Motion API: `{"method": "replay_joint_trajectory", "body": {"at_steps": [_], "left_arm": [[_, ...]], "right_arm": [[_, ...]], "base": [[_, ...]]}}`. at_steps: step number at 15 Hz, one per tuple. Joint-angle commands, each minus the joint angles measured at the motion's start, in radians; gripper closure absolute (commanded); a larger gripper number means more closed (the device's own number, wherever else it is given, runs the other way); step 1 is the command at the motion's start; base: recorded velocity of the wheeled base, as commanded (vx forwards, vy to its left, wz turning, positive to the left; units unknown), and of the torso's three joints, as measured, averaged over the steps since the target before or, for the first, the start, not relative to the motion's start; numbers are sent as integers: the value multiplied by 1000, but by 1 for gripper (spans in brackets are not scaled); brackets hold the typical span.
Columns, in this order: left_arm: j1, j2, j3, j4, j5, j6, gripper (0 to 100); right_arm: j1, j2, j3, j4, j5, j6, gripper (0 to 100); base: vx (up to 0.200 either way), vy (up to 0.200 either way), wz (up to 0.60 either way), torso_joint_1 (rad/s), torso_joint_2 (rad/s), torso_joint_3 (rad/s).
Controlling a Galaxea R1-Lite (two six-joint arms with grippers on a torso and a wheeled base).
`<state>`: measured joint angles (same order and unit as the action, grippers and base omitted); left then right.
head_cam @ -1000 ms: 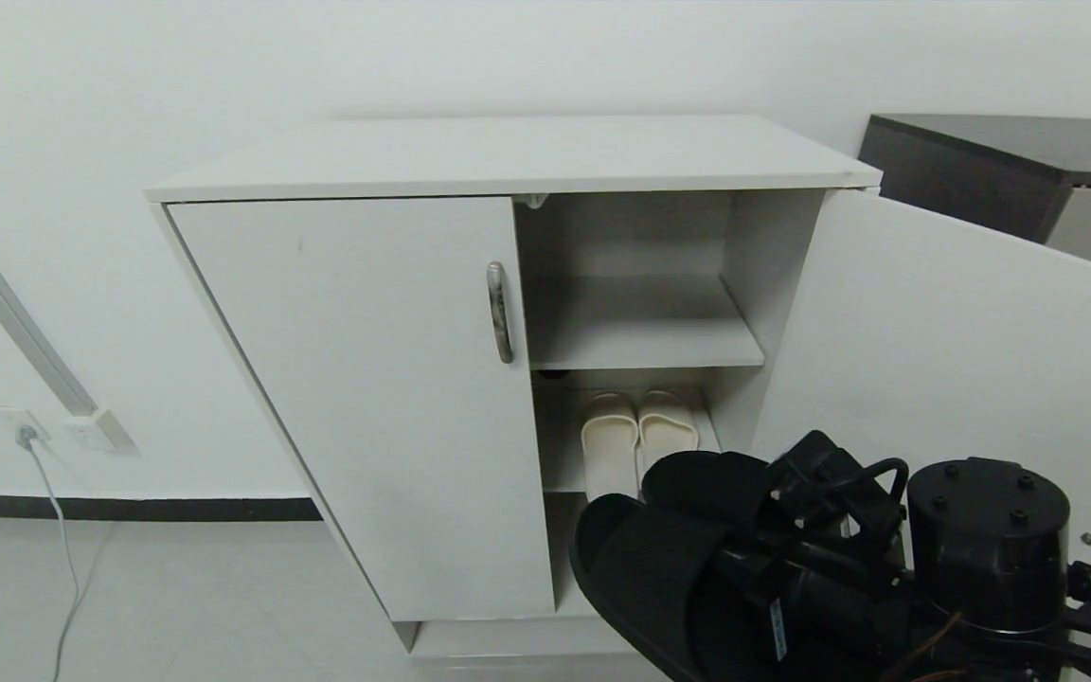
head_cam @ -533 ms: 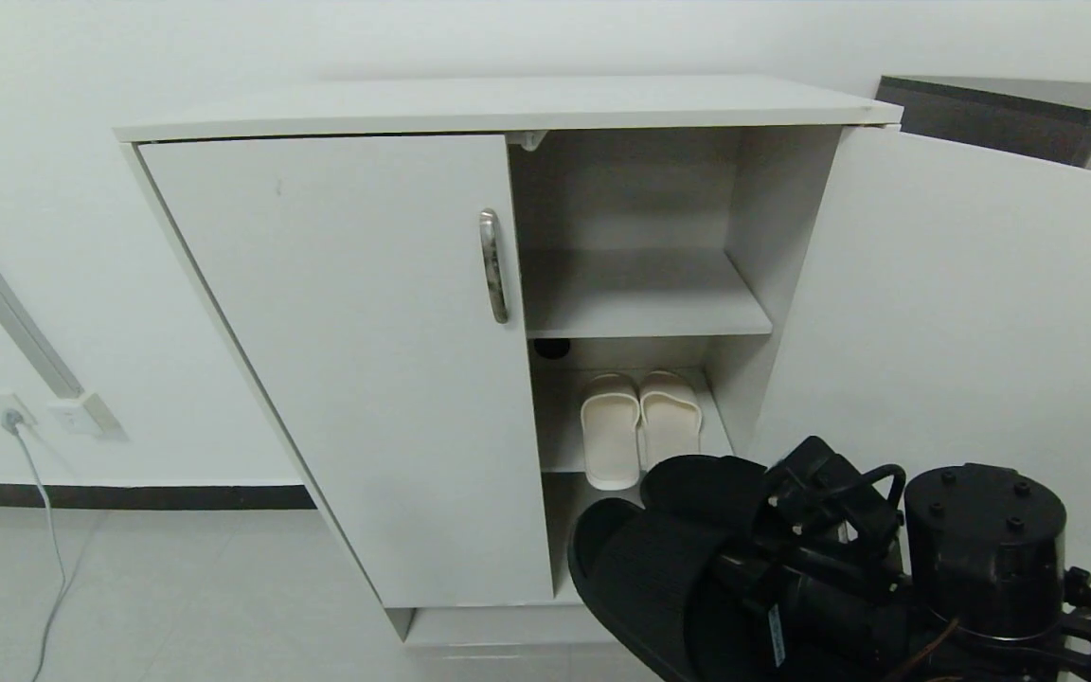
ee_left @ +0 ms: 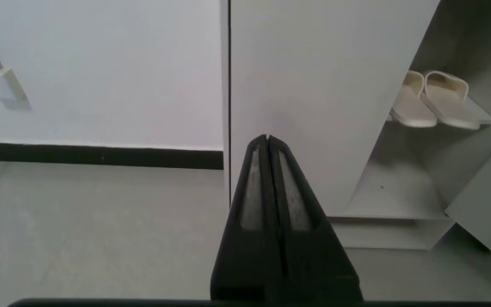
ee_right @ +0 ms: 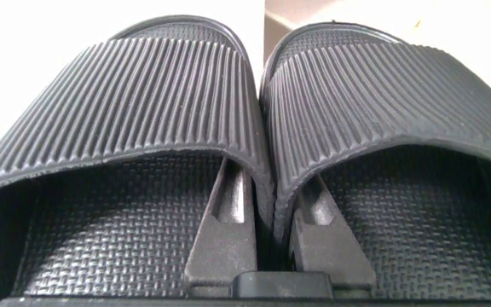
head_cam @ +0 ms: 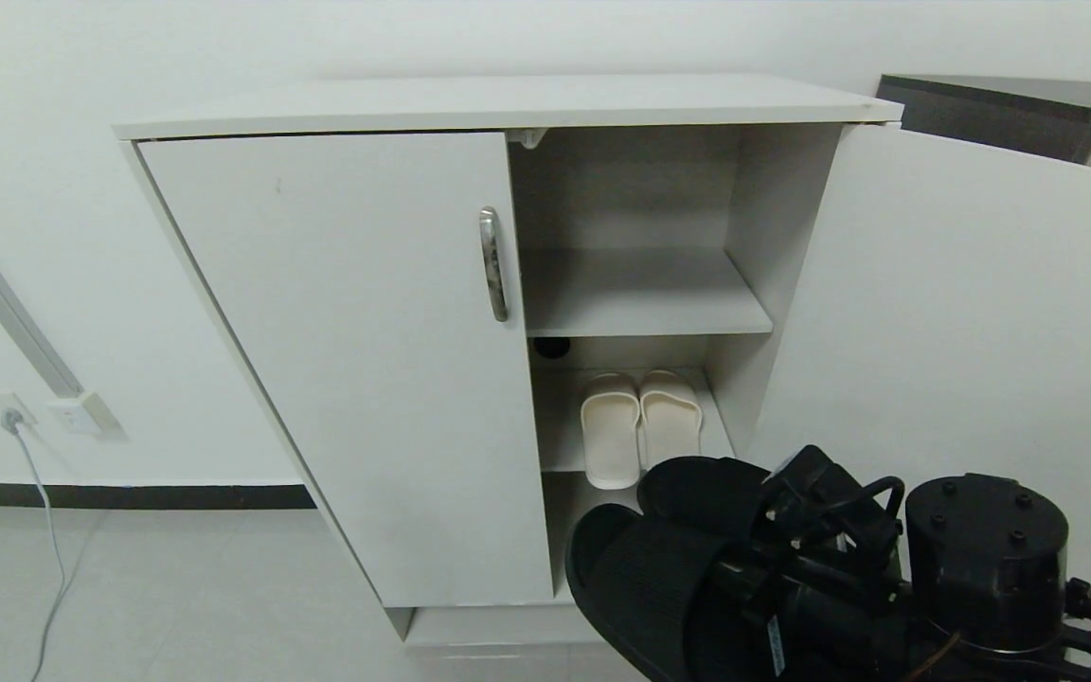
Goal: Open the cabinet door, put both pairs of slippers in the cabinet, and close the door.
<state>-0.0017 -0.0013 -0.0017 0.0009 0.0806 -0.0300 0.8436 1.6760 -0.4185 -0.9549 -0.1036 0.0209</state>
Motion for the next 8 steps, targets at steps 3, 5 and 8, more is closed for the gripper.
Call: {"method": "replay_joint_trajectory", "body": {"at_steps": [3, 5, 8], "left_arm": [[0, 1, 0, 1, 1, 1, 100], [0, 1, 0, 1, -1, 1, 100], [0, 1, 0, 1, -1, 1, 100]], "right_arm": [[22, 19, 26, -22, -1, -27, 100], [22, 51, 33, -76, -1, -27, 100], [23, 97, 61, -188, -2, -29, 100]], "base": [[0, 0, 0, 0, 0, 0], [0, 0, 0, 0, 0, 0], [0, 0, 0, 0, 0, 0]]}}
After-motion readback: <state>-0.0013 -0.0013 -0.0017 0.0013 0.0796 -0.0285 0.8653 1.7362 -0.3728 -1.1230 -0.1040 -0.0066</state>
